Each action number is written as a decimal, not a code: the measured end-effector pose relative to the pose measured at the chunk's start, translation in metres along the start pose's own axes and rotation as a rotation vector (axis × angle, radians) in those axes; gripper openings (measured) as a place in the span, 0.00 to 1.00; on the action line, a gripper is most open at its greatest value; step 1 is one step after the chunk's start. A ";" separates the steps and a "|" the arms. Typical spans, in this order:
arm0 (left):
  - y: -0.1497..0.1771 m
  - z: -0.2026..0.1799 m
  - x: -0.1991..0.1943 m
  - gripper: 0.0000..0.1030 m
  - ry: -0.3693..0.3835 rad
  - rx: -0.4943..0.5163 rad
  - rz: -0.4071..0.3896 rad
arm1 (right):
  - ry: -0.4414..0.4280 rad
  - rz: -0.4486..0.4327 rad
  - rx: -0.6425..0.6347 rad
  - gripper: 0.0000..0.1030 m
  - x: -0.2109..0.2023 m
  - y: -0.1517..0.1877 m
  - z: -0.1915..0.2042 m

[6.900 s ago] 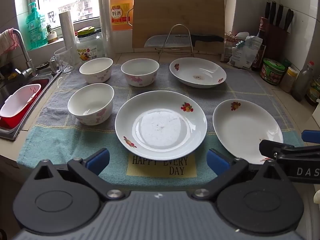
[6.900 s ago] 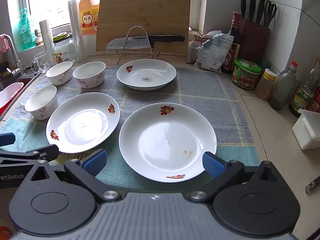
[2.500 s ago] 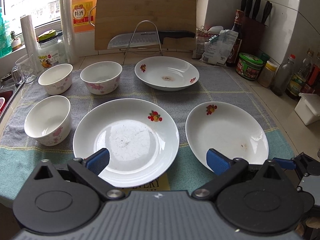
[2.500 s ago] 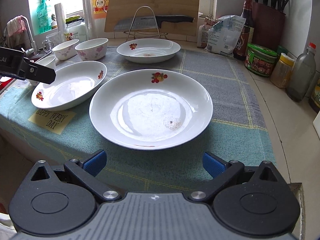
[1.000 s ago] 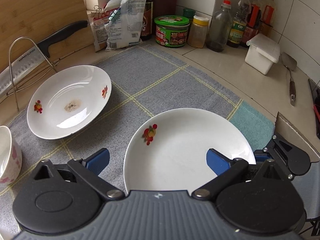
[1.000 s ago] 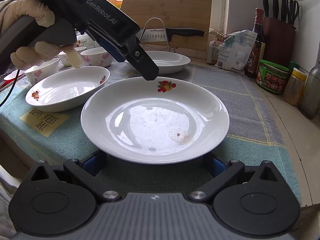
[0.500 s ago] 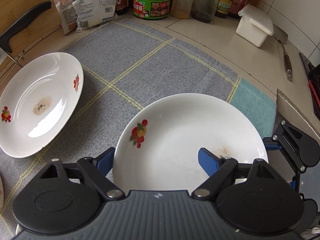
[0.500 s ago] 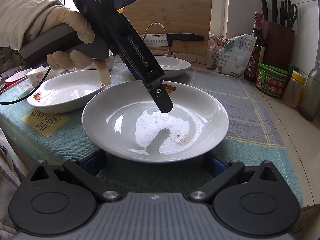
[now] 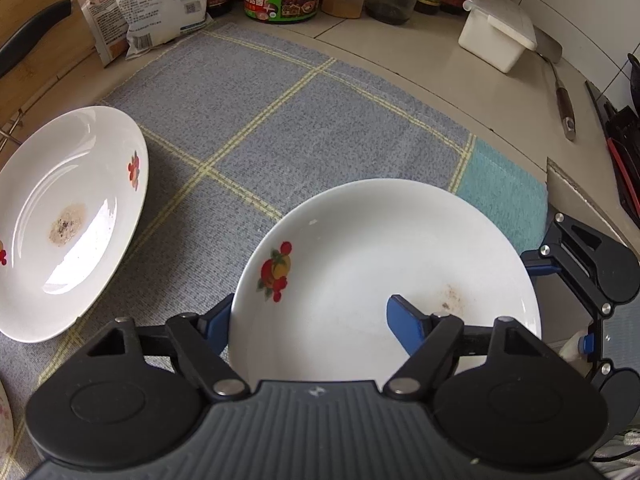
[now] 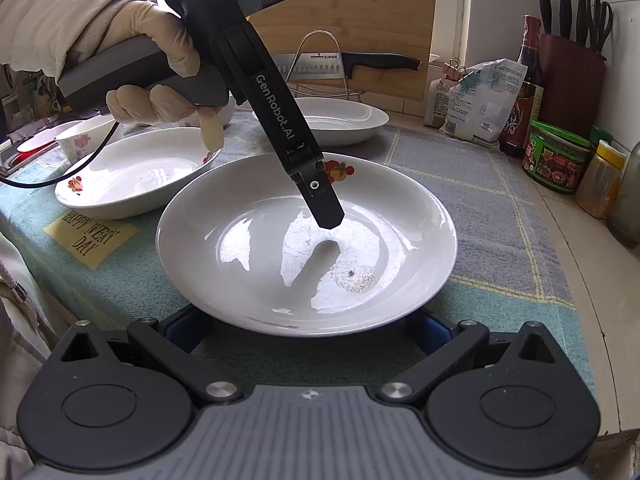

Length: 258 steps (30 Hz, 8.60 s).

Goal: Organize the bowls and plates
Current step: 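Lift the plate by its rim with the left gripper, then carry the held plate across the mat toward the other plates with the left gripper, then lower the plate onto the mat and open the left gripper, then move the right gripper to the plate beside the 'HAPPY EVERY DAY' card, then close the right gripper on the plate's rim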

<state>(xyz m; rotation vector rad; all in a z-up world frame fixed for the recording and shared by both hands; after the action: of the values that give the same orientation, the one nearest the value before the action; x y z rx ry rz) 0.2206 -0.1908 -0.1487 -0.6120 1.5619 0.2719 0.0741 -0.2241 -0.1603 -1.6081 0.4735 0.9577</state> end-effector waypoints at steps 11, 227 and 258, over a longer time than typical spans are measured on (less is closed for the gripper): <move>0.000 -0.001 0.002 0.75 0.012 0.020 0.022 | -0.033 0.040 0.004 1.00 0.001 -0.005 0.001; 0.259 0.044 -0.048 1.00 -0.251 -0.356 -0.354 | -0.254 0.265 0.034 1.00 0.065 -0.106 0.150; 0.254 0.049 -0.050 1.00 -0.257 -0.345 -0.396 | -0.400 0.380 -0.063 1.00 0.106 -0.159 0.134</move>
<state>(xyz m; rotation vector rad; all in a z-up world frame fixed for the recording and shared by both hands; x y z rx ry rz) 0.1261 0.0553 -0.1538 -1.0947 1.1240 0.3073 0.2099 -0.0344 -0.1482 -1.3559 0.4798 1.5561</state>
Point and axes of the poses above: each gripper's, at about its wrist camera, not at the fingertips, and x roughly the way its jaws point, z to its left, y to its underside, the point moved 8 cm from there along x, roughly the way its jaws point, and after that the axes turned 12 degrees about z, right-handed, at the moved point
